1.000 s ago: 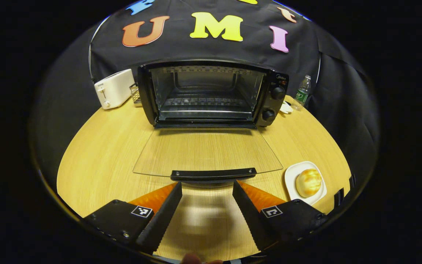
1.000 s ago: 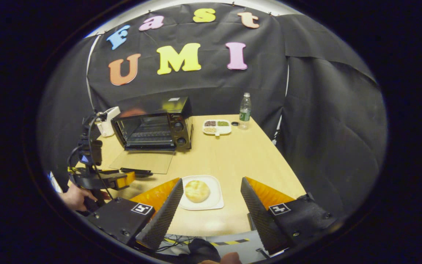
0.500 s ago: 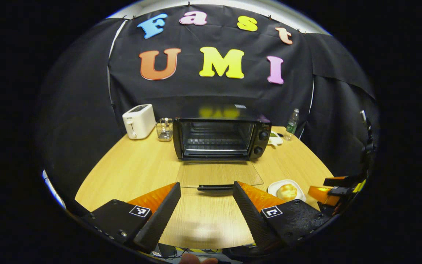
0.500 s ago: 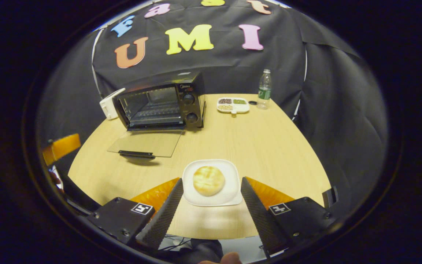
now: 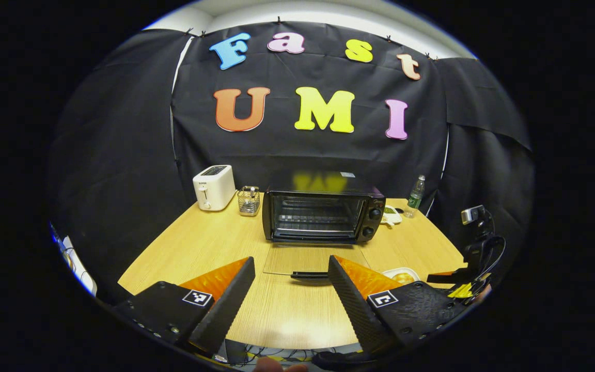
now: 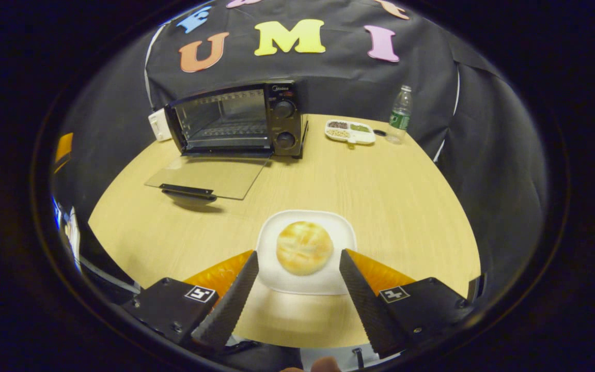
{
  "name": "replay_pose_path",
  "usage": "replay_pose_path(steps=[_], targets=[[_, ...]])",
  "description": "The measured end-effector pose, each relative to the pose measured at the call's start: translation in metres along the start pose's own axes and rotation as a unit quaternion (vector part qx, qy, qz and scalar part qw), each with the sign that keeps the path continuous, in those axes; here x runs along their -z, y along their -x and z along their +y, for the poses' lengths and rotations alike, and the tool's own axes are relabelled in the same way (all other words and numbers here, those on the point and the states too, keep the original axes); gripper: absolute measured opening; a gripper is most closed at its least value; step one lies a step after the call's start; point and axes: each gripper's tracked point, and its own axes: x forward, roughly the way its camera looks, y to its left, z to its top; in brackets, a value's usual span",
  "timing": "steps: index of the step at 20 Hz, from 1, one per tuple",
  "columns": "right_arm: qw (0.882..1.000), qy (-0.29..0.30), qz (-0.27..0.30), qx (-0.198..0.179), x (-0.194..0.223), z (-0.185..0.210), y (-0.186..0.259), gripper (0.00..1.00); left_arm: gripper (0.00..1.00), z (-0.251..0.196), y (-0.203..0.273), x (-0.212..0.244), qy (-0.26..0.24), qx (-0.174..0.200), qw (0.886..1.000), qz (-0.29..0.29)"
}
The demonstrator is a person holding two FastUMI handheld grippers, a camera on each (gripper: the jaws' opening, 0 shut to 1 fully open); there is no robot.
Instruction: Open the electric oven with the left hand, put the food in, and close the electric oven.
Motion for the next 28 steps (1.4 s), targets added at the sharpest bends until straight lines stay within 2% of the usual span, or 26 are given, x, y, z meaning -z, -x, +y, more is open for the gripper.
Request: replay_pose_path(steps=[10,15,20,24,28], targets=[[0.999,-0.016,0.039,-0.004,0.018,-0.007,-0.047,1.0,0.94,-0.024,-0.035,-0.027,0.003,0.007,1.0,0.011],[0.998,-0.016,0.055,-0.02,0.023,-0.008,-0.055,0.84,0.94,-0.029,-0.041,-0.022,0.006,-0.012,0.999,0.03],[0.999,-0.036,0.038,-0.012,0.01,-0.013,-0.051,0.69,0.94,-0.022,-0.038,-0.025,0.005,-0.013,0.999,0.038],[0.998,-0.06,0.013,0.008,-0.005,-0.003,-0.035,0.63,0.94,-0.011,-0.031,-0.034,0.005,0.005,1.0,0.024],[0.995,-0.095,-0.006,0.017,-0.012,0.032,-0.01,0.6,0.94,0.003,-0.022,-0.033,-0.011,0.035,0.999,0.023]])
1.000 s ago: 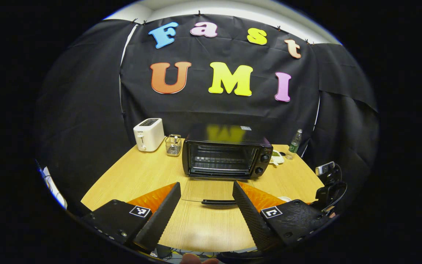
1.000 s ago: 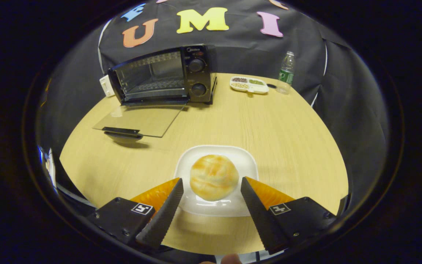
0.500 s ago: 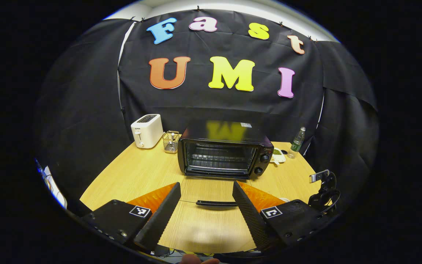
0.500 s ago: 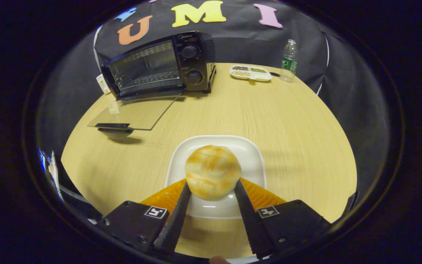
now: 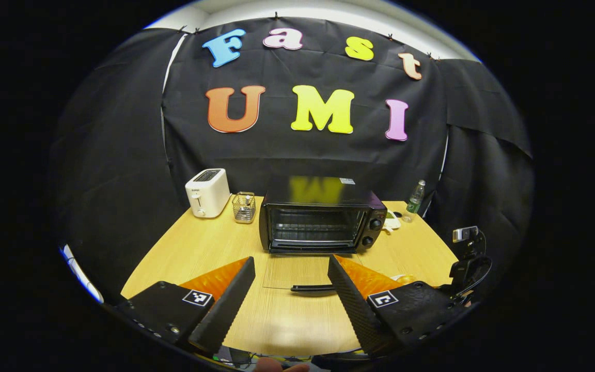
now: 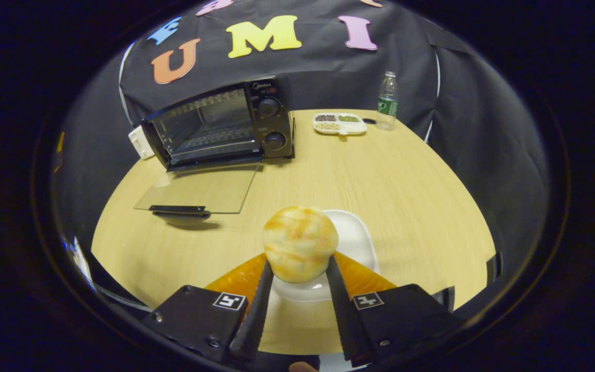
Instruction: Open the electric oven with the left hand, put the food in, and close the electric oven.
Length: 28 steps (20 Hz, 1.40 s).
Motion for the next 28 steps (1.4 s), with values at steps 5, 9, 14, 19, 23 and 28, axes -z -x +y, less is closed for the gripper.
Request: replay_pose_path(steps=[5,9,14,19,23,28], targets=[[0.997,-0.071,-0.026,-0.022,-0.004,0.07,0.008,0.6,0.94,0.027,0.014,0.0,-0.016,0.029,0.999,0.001],[0.988,-0.131,-0.071,-0.051,-0.039,0.128,-0.01,0.6,0.94,0.061,0.029,0.001,-0.019,0.028,0.999,0.003],[0.977,-0.166,-0.109,-0.073,-0.092,0.175,-0.056,0.6,0.94,0.104,0.043,0.011,-0.034,0.004,0.999,0.015],[0.959,-0.238,-0.142,-0.066,-0.148,0.191,-0.112,0.6,0.94,0.138,0.05,0.013,-0.033,-0.032,0.999,0.022],[0.946,-0.277,-0.157,-0.054,-0.171,0.194,-0.149,0.6,0.94,0.162,0.055,0.014,-0.029,-0.063,0.997,0.029],[0.939,-0.294,-0.172,-0.041,-0.191,0.196,-0.18,0.6,0.94,0.17,0.057,0.018,-0.028,-0.075,0.996,0.04]])
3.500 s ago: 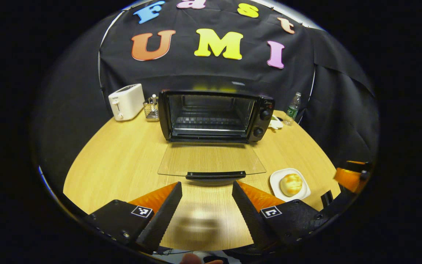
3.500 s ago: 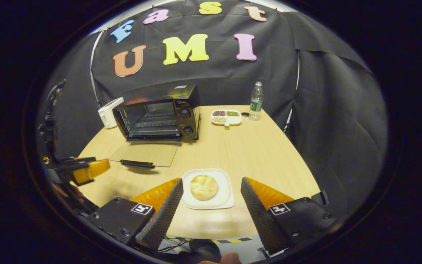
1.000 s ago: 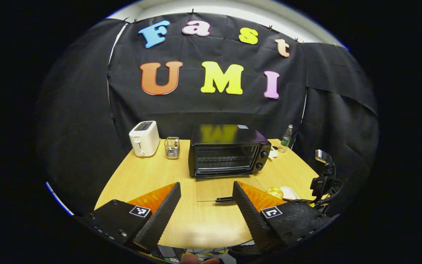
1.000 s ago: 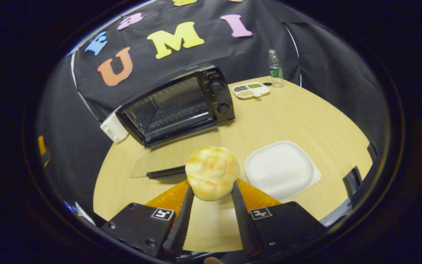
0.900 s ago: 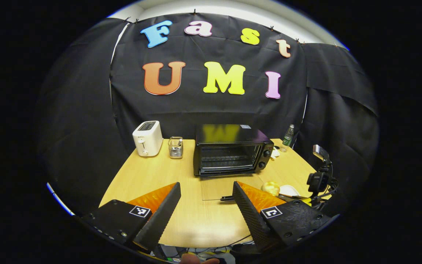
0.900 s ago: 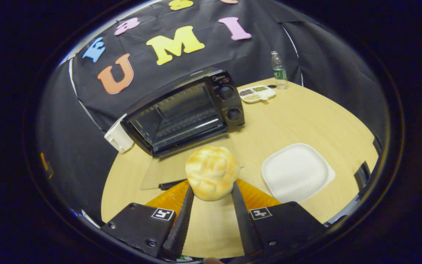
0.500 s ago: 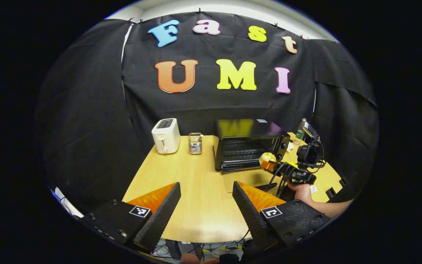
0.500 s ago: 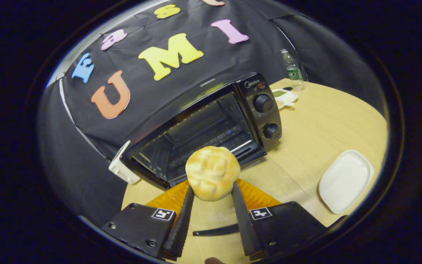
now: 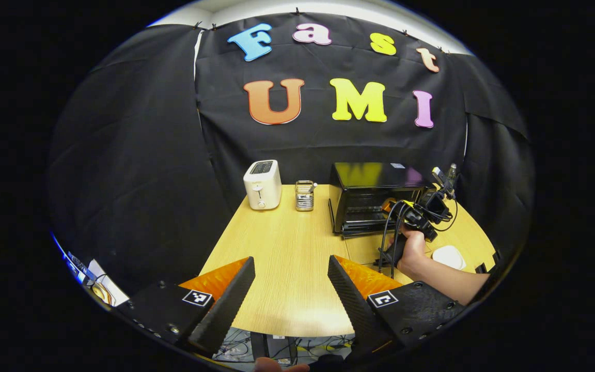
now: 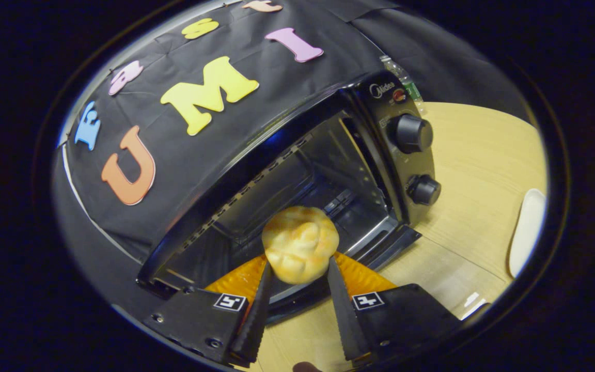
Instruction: Open the electric oven with the left hand, put the food in, and close the electric oven.
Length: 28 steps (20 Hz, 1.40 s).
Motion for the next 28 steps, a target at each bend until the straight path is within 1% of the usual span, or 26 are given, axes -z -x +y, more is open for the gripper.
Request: replay_pose_path(steps=[3,5,6,7,9,10,12,13,15,17,19,22,26,28], targets=[[1.0,0.022,-0.005,0.007,0.0,0.0,-0.016,0.62,0.94,-0.002,0.001,0.0,-0.003,0.002,1.0,0.0],[1.0,0.028,-0.004,-0.002,-0.001,0.004,-0.022,0.67,0.94,-0.005,0.003,-0.001,-0.005,0.005,1.0,-0.002],[0.999,0.037,-0.003,0.0,-0.002,0.004,-0.023,0.73,0.94,-0.004,0.006,-0.001,-0.005,0.004,1.0,-0.004],[0.999,0.044,-0.003,0.002,-0.002,0.002,-0.021,0.74,0.94,-0.003,0.006,-0.002,-0.005,0.002,1.0,-0.007],[0.999,0.036,-0.007,-0.002,-0.005,0.004,-0.016,0.8,0.95,-0.003,0.008,-0.005,0.002,-0.001,1.0,-0.012],[0.999,0.031,-0.007,-0.002,-0.005,0.003,-0.012,0.87,0.94,-0.002,0.01,-0.004,0.007,-0.002,1.0,-0.012],[1.0,0.024,0.002,-0.003,-0.003,0.002,-0.005,0.92,0.94,-0.005,0.013,-0.003,0.017,-0.001,1.0,-0.014],[1.0,0.022,0.004,-0.006,-0.002,0.004,0.004,0.95,0.95,-0.008,0.014,-0.005,0.021,0.001,1.0,-0.016],[0.999,0.031,0.006,-0.014,-0.003,0.004,0.025,0.95,0.94,-0.014,0.017,-0.004,0.028,0.007,0.999,-0.02],[0.999,0.043,0.018,-0.023,0.002,0.001,0.049,0.99,0.94,-0.025,0.019,-0.001,0.037,0.019,0.999,-0.024],[0.998,0.036,0.031,-0.03,0.006,-0.004,0.075,0.95,0.94,-0.037,0.018,-0.001,0.042,0.031,0.998,-0.027],[0.998,0.04,0.041,-0.037,0.008,-0.015,0.116,0.94,0.94,-0.052,0.017,0.002,0.042,0.048,0.998,-0.03],[0.993,0.098,0.052,-0.048,0.004,-0.033,0.166,0.94,0.94,-0.079,0.007,0.015,0.051,0.08,0.995,-0.018],[0.99,0.129,0.044,-0.048,-0.007,-0.045,0.191,0.95,0.94,-0.094,-0.001,0.02,0.056,0.095,0.994,-0.014]])
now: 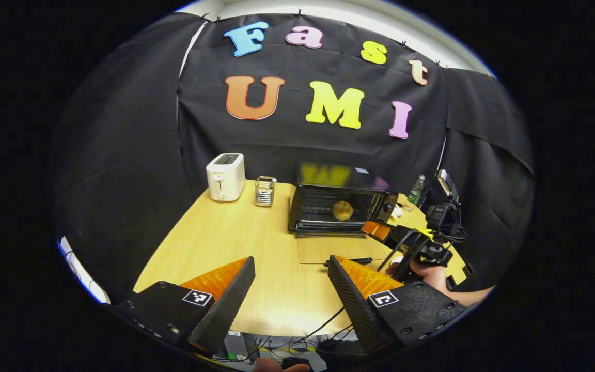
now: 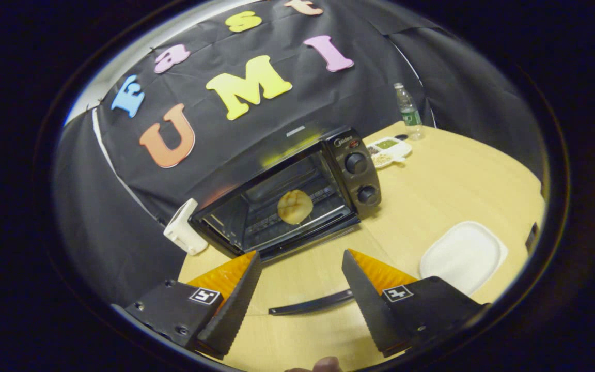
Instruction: Open the electric oven with the left hand, put the food in, and close the electric oven.
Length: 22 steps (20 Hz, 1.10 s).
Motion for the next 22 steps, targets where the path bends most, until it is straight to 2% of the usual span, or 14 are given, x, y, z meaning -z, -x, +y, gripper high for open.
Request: replay_pose_path(steps=[6,12,16,18,22], targets=[[0.998,0.056,0.0,0.018,-0.011,-0.036,0.084,0.95,0.94,-0.031,-0.026,0.028,0.023,0.023,0.999,0.027],[0.992,0.118,0.011,0.038,-0.018,-0.067,0.148,0.95,0.94,-0.061,-0.054,0.035,0.03,0.039,0.998,0.032],[0.989,0.14,0.011,0.045,-0.029,-0.078,0.167,0.96,0.94,-0.079,-0.085,0.061,0.015,0.048,0.997,0.056],[0.99,0.134,0.011,0.042,-0.036,-0.079,0.171,0.96,0.94,-0.087,-0.104,0.079,0.021,0.05,0.996,0.075],[0.987,0.148,0.001,0.063,-0.054,-0.102,0.176,0.96,0.94,-0.103,-0.135,0.118,0.036,0.046,0.99,0.126]])
